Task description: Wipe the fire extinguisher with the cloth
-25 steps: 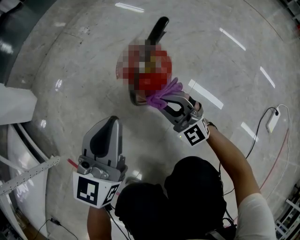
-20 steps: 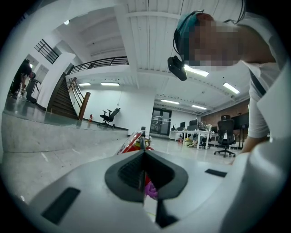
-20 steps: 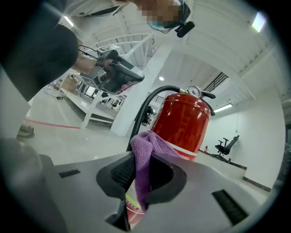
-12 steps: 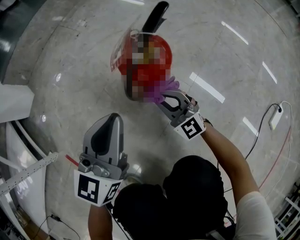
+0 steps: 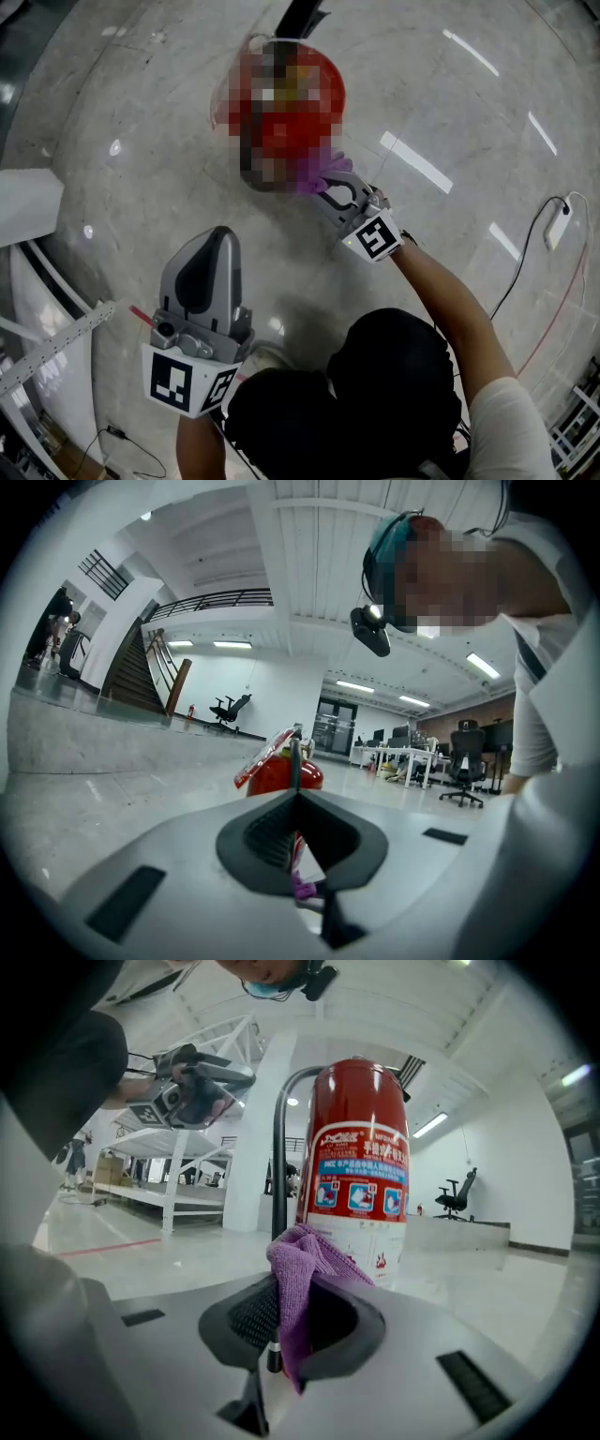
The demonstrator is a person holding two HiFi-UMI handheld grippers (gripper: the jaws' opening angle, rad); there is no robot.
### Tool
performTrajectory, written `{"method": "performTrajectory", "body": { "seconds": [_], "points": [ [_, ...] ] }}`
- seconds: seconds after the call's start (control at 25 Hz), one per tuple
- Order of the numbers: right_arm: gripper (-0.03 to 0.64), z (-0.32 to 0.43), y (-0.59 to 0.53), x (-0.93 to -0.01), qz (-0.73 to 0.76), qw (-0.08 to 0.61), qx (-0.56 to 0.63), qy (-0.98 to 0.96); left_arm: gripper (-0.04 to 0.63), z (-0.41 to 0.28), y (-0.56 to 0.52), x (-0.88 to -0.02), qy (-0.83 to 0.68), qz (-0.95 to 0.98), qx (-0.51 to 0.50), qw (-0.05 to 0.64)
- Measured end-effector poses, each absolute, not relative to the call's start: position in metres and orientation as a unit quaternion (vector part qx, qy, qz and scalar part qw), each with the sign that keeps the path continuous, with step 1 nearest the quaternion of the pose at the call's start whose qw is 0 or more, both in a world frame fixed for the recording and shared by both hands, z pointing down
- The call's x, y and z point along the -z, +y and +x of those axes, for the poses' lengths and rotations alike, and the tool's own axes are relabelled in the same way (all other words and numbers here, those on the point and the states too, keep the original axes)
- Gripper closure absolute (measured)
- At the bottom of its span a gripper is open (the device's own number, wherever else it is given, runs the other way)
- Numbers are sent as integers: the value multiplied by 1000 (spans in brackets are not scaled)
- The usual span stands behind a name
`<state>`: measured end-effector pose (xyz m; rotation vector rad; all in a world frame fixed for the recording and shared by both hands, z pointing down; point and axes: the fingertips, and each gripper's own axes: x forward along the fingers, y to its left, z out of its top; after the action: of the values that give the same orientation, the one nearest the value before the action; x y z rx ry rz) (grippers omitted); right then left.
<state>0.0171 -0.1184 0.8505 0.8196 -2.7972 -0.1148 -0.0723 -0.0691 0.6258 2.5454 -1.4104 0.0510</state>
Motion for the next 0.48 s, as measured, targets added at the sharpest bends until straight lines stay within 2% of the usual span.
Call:
{"method": "performTrajectory", "body": {
  "seconds": [0.48],
  "points": [
    [557, 22, -120, -859, 309, 21, -96, -946, 589, -76, -62, -631, -483, 866, -32, 123]
  ]
}}
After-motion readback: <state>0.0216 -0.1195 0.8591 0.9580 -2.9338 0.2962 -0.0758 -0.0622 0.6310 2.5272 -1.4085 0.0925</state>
